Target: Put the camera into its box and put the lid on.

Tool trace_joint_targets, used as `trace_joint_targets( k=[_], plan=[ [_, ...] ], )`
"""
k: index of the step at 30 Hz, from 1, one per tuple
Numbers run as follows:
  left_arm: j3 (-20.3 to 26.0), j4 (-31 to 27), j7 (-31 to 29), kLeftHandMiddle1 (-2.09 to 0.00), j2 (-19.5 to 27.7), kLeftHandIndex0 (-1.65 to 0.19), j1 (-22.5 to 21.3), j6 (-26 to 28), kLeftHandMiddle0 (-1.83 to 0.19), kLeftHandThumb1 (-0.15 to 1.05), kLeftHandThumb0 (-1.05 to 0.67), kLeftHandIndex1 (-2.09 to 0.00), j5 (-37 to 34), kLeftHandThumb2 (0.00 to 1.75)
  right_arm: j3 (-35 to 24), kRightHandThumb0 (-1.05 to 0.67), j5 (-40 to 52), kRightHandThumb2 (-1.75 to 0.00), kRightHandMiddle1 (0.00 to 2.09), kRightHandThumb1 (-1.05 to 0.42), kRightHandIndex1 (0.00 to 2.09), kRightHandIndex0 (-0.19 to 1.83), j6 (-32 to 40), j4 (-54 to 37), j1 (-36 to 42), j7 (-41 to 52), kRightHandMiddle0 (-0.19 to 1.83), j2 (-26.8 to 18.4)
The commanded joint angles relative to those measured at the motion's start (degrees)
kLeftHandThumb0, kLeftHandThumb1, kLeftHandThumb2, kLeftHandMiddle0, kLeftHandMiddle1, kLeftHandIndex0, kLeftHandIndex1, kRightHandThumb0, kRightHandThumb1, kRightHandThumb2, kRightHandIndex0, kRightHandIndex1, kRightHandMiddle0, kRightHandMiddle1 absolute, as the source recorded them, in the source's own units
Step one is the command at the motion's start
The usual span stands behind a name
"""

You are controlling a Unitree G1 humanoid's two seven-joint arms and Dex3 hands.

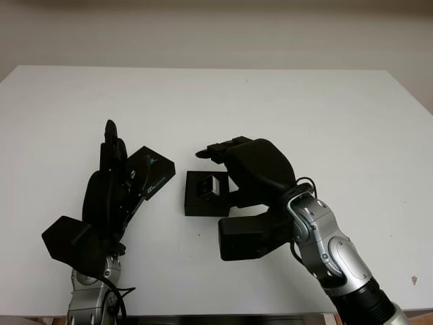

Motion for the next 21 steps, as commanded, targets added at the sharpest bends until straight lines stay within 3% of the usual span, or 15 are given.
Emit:
trace_joint_targets(
  k=[1,2,5,10,13,17,21],
  plan=[
    [0.0,-0.2,0.2,-0.06,-0.2,0.15,0.4,-0.9,0.12,1.05,-0.52,-0.06,0.2,0.37,1.0,-0.75,-1.9,-0.05,0.53,-0.82,0.53,0.49,1.2,0.4,-1.5,-0.4,0.51,1.0],
    [0.0,-0.1,0.2,-0.06,-0.3,0.15,0.3,-1.0,0.12,1.05,-0.52,-0.06,0.1,0.37,1.5,-0.76,-3.1,-0.05,0.69,-0.83,0.75,0.4,2.0,0.5,-1.6,-0.4,0.48,1.3],
    [-0.1,0.1,0.2,-0.05,-0.5,0.15,0.2,-1.2,0.12,1.05,-0.52,-0.05,0.1,0.37,2.6,-0.77,-6.1,-0.06,0.92,-0.84,1.09,0.27,3.3,0.6,-2.0,-0.4,0.43,1.9],
    [-0.2,0.2,0.7,-0.05,-0.7,0.15,0.1,-1.2,0.12,1.05,-0.51,-0.06,0.5,0.38,3.5,-0.77,-7.8,-0.05,1.06,-0.87,1.41,0.2,3.4,0.8,-2.3,-0.5,0.37,2.0],
    [-0.2,0.2,0.6,-0.05,-0.6,0.15,0.2,-1.1,0.12,1.05,-0.52,-0.06,0.5,0.38,3.9,-0.79,-8.4,-0.05,1.15,-0.86,1.74,0.14,2.8,1.2,-2.4,-1.3,0.37,1.9],
    [-0.3,0.1,0.7,-0.05,-0.5,0.16,0.2,-1.1,0.12,1.05,-0.52,-0.05,0.6,0.38,4.5,-0.8,-9.3,-0.06,1.22,-0.87,1.8,0.17,2.7,1.7,-2.5,-2.1,0.38,2.0],
    [-0.2,0.2,0.6,-0.05,-0.6,0.16,0.2,-1.1,0.12,1.05,-0.53,-0.05,0.4,0.38,4.8,-0.79,-9.7,-0.06,1.18,-0.89,1.6,0.24,2.8,1.9,-2.4,-2.8,0.39,2.0]
  ],
)
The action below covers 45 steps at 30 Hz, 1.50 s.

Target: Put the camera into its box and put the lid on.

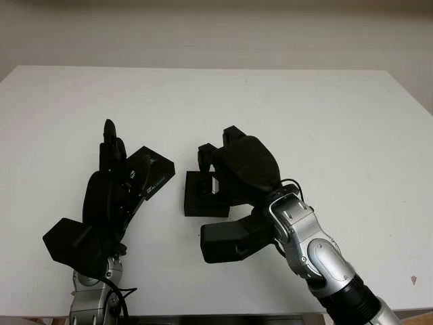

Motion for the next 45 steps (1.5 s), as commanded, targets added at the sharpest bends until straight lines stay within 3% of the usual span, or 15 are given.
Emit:
trace_joint_targets(
  k=[1,10,16,20,24,36,45],
  plan=[
    [-0.2,0.2,0.1,-0.05,-0.3,0.16,0.2,-0.6,0.13,1.05,-0.52,-0.05,0.1,0.38,0.4,-0.79,-0.4,-0.06,1.15,-0.9,1.56,0.25,-0.1,0.4,-0.7,-0.6,0.4,0.1],
    [-0.1,0.7,0.6,-0.06,-0.2,0.14,0.1,-1.4,0.11,1.05,-0.52,-0.06,0.7,0.38,1.0,-0.78,-1.9,-0.06,1.06,-0.93,1.57,0.2,0.1,0.4,-1.0,0.6,0.39,-0.1],
    [-0.1,0.5,0.3,-0.05,-0.2,0.15,0.1,-1.0,0.12,1.05,-0.53,-0.05,0.3,0.38,1.0,-0.75,-2.0,-0.06,1.03,-0.93,1.78,0.14,0.3,0.5,-0.8,1.3,0.49,0.1],
    [-0.2,0.7,0.3,-0.05,-0.3,0.16,0.1,-1.4,0.12,1.05,-0.52,-0.05,0.5,0.38,1.0,-0.68,-1.8,-0.06,1.09,-0.95,1.81,0.15,0.1,0.5,-0.7,1.7,0.56,0.0],
    [-0.2,0.8,0.4,-0.05,-0.4,0.16,0.1,-1.7,0.12,1.05,-0.52,-0.05,0.5,0.38,1.2,-0.49,-2.4,-0.06,1.18,-0.96,1.89,0.19,0.3,0.6,-0.6,1.7,0.62,0.0],
    [-0.2,1.0,0.6,-0.06,-0.7,0.15,0.0,-1.9,0.12,1.05,-0.52,-0.06,0.5,0.37,1.6,-0.48,-3.0,-0.05,1.19,-0.92,1.88,0.23,0.0,1.1,-1.1,3.0,0.64,-0.4],
    [-0.3,1.0,0.8,-0.05,-1.2,0.16,0.0,-1.7,0.12,1.05,-0.52,-0.05,0.3,0.37,0.4,-0.45,2.1,-0.05,1.18,-0.89,1.66,0.25,-2.8,4.9,-1.8,-0.6,0.64,-0.8]
  ],
)
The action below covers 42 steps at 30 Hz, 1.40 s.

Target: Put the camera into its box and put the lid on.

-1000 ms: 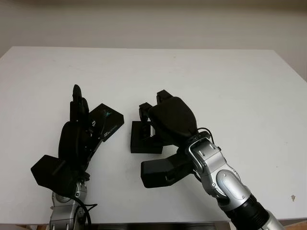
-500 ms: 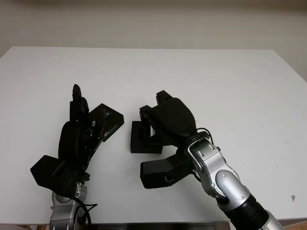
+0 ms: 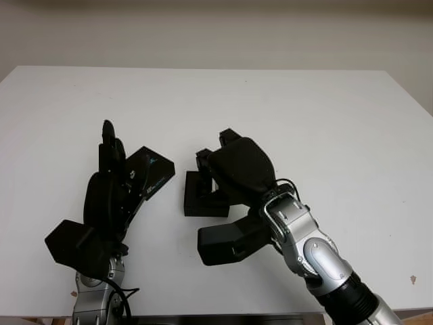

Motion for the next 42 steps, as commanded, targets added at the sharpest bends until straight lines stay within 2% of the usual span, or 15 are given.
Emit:
trace_joint_targets(
  k=[1,4,7,10,18,26,31,34,38,40,42],
  plan=[
    [-0.2,0.1,0.0,-0.05,-0.2,0.16,0.1,-0.5,0.12,1.05,-0.52,-0.05,0.0,0.37,-0.8,-0.45,2.7,-0.05,1.19,-0.89,1.65,0.25,-1.1,2.3,-0.6,-1.0,0.64,-0.2],
    [-0.2,-0.1,0.0,-0.05,0.0,0.16,0.3,-0.5,0.12,1.05,-0.52,-0.05,0.2,0.38,-2.3,-0.43,6.4,-0.06,1.29,-0.91,1.49,0.22,-2.8,4.5,-1.9,-2.9,0.61,-0.9],
    [-0.1,-0.2,-0.1,-0.05,0.0,0.16,0.4,-0.3,0.13,1.05,-0.52,-0.05,0.2,0.38,-3.3,-0.43,8.6,-0.06,1.51,-0.93,1.36,0.21,-4.7,5.6,-2.9,-5.8,0.52,-1.9],
    [-0.1,-0.3,-0.2,-0.05,0.0,0.16,0.4,-0.3,0.12,1.05,-0.52,-0.05,0.0,0.37,-3.9,-0.42,10.2,-0.06,1.6,-0.95,1.27,0.22,-5.7,5.2,-3.1,-7.0,0.47,-2.4],
    [0.1,-0.6,-0.5,-0.05,0.4,0.17,0.5,0.0,0.13,1.05,-0.51,-0.05,0.0,0.37,-4.6,-0.44,12.4,-0.06,1.57,-0.97,1.29,0.17,-6.0,2.4,-2.7,-6.5,0.47,-2.7],
    [0.2,-0.5,-1.0,-0.05,0.6,0.17,0.5,0.2,0.13,1.05,-0.51,-0.05,-0.3,0.37,-6.5,-0.43,17.8,-0.05,1.43,-0.91,1.31,0.18,-6.6,-0.3,-1.9,-5.8,0.58,-2.1],
    [0.3,-0.7,-1.2,-0.05,0.7,0.17,0.5,0.3,0.14,1.05,-0.51,-0.05,-0.5,0.37,-8.1,-0.41,22.9,-0.06,1.71,-0.95,1.33,0.14,-6.1,-1.8,-1.5,-3.7,0.55,-1.6],
    [0.3,-0.7,-1.2,-0.05,0.7,0.17,0.5,0.2,0.14,1.05,-0.51,-0.05,-0.3,0.37,-7.8,-0.43,22.2,-0.05,1.66,-0.96,1.26,0.18,-4.9,-2.4,-1.5,-2.6,0.54,-1.7],
    [0.2,-0.7,-1.3,-0.05,0.7,0.18,0.4,0.3,0.14,1.05,-0.51,-0.05,-0.5,0.37,-6.4,-0.57,18.2,-0.05,1.4,-0.91,1.13,0.17,-2.8,-3.9,-1.7,-0.5,0.5,-2.5],
    [0.3,-0.7,-1.4,-0.05,0.6,0.18,0.4,0.4,0.14,1.05,-0.51,-0.05,-0.6,0.37,-5.6,-0.68,15.4,-0.05,1.21,-0.91,0.99,0.15,-1.8,-5.0,-1.8,1.3,0.38,-3.1],
    [0.3,-0.7,-1.3,-0.05,0.6,0.17,0.4,0.4,0.14,1.05,-0.51,-0.05,-0.6,0.37,-5.1,-0.75,13.3,-0.05,0.98,-0.89,0.78,0.18,-1.0,-5.9,-1.8,2.5,0.34,-3.1]
  ],
)
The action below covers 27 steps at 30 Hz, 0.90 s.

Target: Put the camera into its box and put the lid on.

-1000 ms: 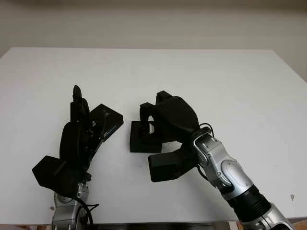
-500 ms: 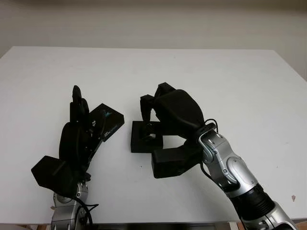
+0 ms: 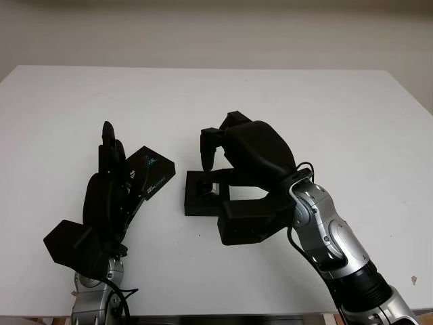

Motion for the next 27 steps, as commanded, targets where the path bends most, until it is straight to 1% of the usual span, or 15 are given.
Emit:
trace_joint_targets(
  k=[1,2,4,11,16,18,20,21,23,27],
  plan=[
    [0.0,-0.8,-0.2,-0.05,0.3,0.18,0.3,0.1,0.14,1.05,-0.5,-0.05,-0.2,0.37,0.5,-0.77,-1.9,-0.05,0.89,-0.89,0.73,0.2,1.0,-1.8,0.0,0.7,0.34,-0.2],
    [0.0,-0.6,-0.3,-0.05,0.2,0.18,0.2,0.0,0.14,1.05,-0.51,-0.05,-0.3,0.37,0.7,-0.8,-2.7,-0.05,0.8,-0.89,0.68,0.21,1.5,-2.1,0.1,1.2,0.34,0.0],
    [0.0,-0.4,-0.4,-0.05,0.3,0.18,0.2,-0.2,0.15,1.05,-0.52,-0.05,-0.3,0.37,1.1,-0.82,-4.3,-0.05,0.73,-0.89,0.65,0.22,2.1,-2.2,0.3,1.1,0.35,0.3],
    [0.1,-0.9,-0.2,-0.05,0.3,0.17,0.1,0.2,0.14,1.05,-0.51,-0.05,-0.2,0.37,2.6,-0.84,-8.1,-0.06,0.71,-0.89,0.6,0.2,4.4,-2.2,0.5,4.0,0.36,1.3],
    [0.2,-0.8,-0.2,-0.06,0.4,0.17,0.0,0.3,0.14,1.05,-0.51,-0.05,-0.2,0.36,3.1,-0.85,-9.3,-0.06,0.73,-0.9,0.57,0.19,5.6,-2.2,0.4,6.0,0.35,2.0],
    [0.2,-0.9,-0.5,-0.05,0.4,0.17,0.0,0.5,0.14,1.05,-0.52,-0.05,-0.6,0.36,3.2,-0.84,-9.7,-0.06,0.78,-0.91,0.55,0.2,5.9,-2.2,0.4,6.3,0.36,2.2],
    [0.3,-1.0,-0.6,-0.05,0.4,0.18,-0.1,0.5,0.14,1.05,-0.52,-0.05,-0.8,0.36,3.4,-0.84,-10.0,-0.06,0.88,-0.91,0.52,0.22,6.1,-2.2,0.3,6.7,0.35,2.3],
    [0.3,-0.9,-0.7,-0.05,0.5,0.18,-0.1,0.4,0.15,1.05,-0.51,-0.05,-0.9,0.36,3.4,-0.84,-10.1,-0.05,0.97,-0.91,0.5,0.23,6.1,-2.2,0.4,6.7,0.33,2.4],
    [0.3,-0.7,-0.8,-0.05,0.5,0.18,-0.1,0.2,0.15,1.05,-0.51,-0.05,-0.8,0.36,3.5,-0.84,-10.4,-0.05,1.05,-0.91,0.49,0.25,6.3,-2.1,0.5,6.6,0.33,2.6],
    [0.2,-0.7,-0.6,-0.06,0.7,0.18,-0.1,0.2,0.14,1.05,-0.51,-0.05,-0.4,0.37,3.4,-0.83,-10.5,-0.05,1.13,-0.9,0.5,0.29,6.3,-1.3,0.7,5.0,0.34,3.1]
  ],
)
